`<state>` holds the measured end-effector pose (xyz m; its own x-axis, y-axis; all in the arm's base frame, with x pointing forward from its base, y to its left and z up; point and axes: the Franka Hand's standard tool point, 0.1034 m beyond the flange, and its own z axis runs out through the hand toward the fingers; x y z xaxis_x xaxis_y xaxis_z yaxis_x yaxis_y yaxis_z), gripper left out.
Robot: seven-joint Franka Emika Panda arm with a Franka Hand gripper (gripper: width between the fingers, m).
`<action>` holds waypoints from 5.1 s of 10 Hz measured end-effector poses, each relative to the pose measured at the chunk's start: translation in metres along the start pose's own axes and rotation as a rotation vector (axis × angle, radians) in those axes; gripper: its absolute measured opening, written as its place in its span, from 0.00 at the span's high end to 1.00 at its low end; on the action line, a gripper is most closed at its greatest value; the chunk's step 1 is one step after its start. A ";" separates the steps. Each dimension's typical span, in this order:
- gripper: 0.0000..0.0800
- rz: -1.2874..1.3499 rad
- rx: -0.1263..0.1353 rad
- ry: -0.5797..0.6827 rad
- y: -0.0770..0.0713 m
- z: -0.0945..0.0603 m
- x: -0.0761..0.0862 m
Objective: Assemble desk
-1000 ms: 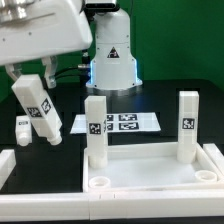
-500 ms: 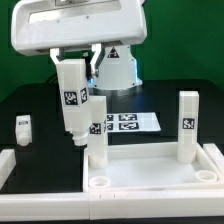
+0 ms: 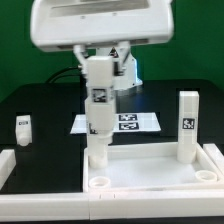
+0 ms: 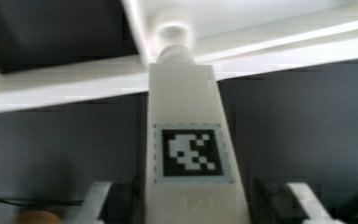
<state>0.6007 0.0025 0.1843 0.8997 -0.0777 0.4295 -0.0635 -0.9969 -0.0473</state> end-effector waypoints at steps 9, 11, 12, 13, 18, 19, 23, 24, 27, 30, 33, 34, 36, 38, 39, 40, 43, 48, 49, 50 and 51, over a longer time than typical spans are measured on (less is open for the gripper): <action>0.64 0.007 0.043 -0.018 -0.079 0.022 -0.019; 0.64 0.006 0.040 -0.021 -0.082 0.025 -0.027; 0.64 0.010 0.039 -0.023 -0.081 0.026 -0.027; 0.64 0.008 0.041 -0.024 -0.083 0.026 -0.028; 0.64 -0.060 0.045 0.021 -0.109 0.044 -0.014; 0.64 -0.059 0.042 0.018 -0.108 0.047 -0.016; 0.64 -0.060 0.036 -0.002 -0.106 0.057 -0.025; 0.64 -0.062 0.037 -0.005 -0.107 0.058 -0.027; 0.64 -0.064 0.036 -0.001 -0.108 0.059 -0.027; 0.64 -0.066 0.034 -0.008 -0.108 0.063 -0.031; 0.64 -0.068 0.030 -0.019 -0.107 0.069 -0.036; 0.64 -0.070 0.030 -0.011 -0.107 0.070 -0.035; 0.64 -0.070 0.029 -0.008 -0.107 0.070 -0.035; 0.37 -0.070 0.029 -0.010 -0.107 0.070 -0.035; 0.37 -0.069 0.029 -0.038 -0.107 0.071 -0.037; 0.22 -0.062 0.028 -0.067 -0.105 0.070 -0.032; 0.19 -0.042 0.022 -0.315 -0.103 0.068 -0.021; 0.36 0.003 0.006 -0.506 -0.104 0.069 -0.018; 0.36 0.004 0.005 -0.506 -0.104 0.069 -0.018; 0.61 0.006 0.005 -0.506 -0.104 0.069 -0.018; 0.61 0.108 -0.019 -0.506 -0.105 0.069 -0.018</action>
Offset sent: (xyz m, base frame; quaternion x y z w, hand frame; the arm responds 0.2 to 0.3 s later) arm 0.0000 0.0000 0.0000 0.0000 0.0000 0.0000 1.0000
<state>0.6210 0.1092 0.1188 0.9836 -0.1674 -0.0672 -0.1709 -0.9841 -0.0488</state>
